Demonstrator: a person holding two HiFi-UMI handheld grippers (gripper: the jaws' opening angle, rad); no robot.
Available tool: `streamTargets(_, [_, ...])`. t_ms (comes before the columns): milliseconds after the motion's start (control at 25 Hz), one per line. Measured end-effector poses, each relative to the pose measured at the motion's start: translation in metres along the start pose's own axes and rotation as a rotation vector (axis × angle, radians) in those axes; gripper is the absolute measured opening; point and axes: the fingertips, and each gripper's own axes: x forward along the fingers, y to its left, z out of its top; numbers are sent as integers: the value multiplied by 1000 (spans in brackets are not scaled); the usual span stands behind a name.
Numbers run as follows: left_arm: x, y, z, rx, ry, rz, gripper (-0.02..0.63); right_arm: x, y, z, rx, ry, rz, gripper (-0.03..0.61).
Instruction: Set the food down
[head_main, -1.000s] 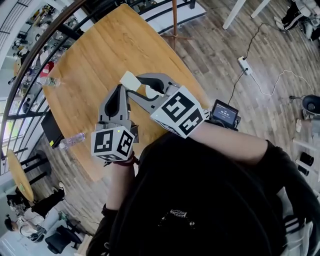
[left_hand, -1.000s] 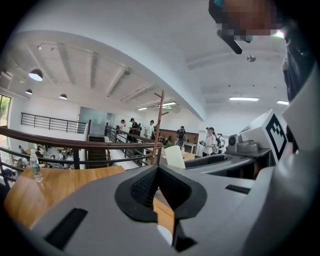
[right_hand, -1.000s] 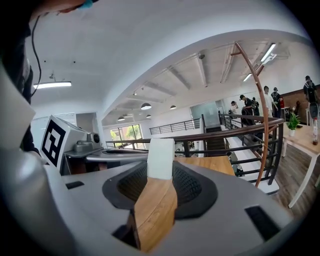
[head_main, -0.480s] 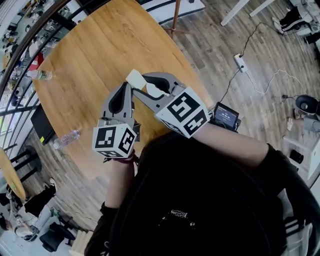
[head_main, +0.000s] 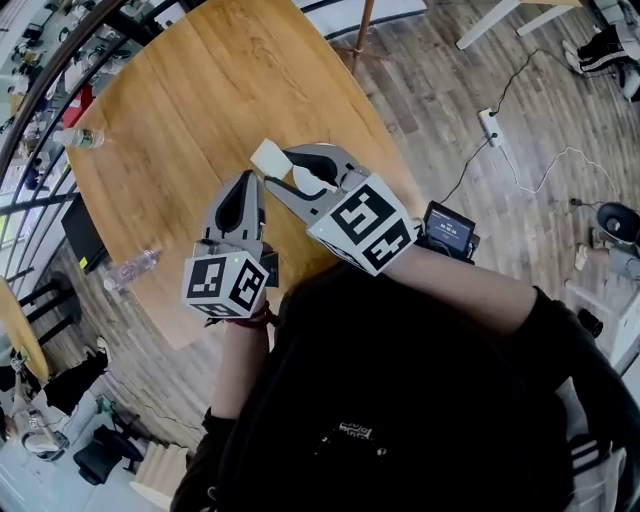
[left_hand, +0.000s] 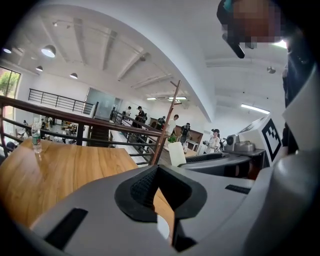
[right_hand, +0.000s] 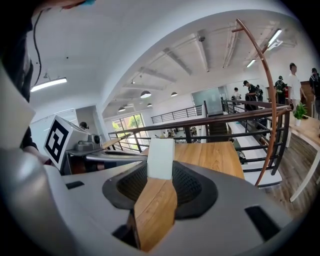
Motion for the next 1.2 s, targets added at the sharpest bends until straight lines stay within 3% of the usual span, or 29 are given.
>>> streamTargets(800, [6,12,-33,-23,82,29,3,14,-16,-33,56,58,11,169])
streamTargets(1200, [7,-3,-47,-24,101,39,3,11,-29,-61,77,89,-7,169])
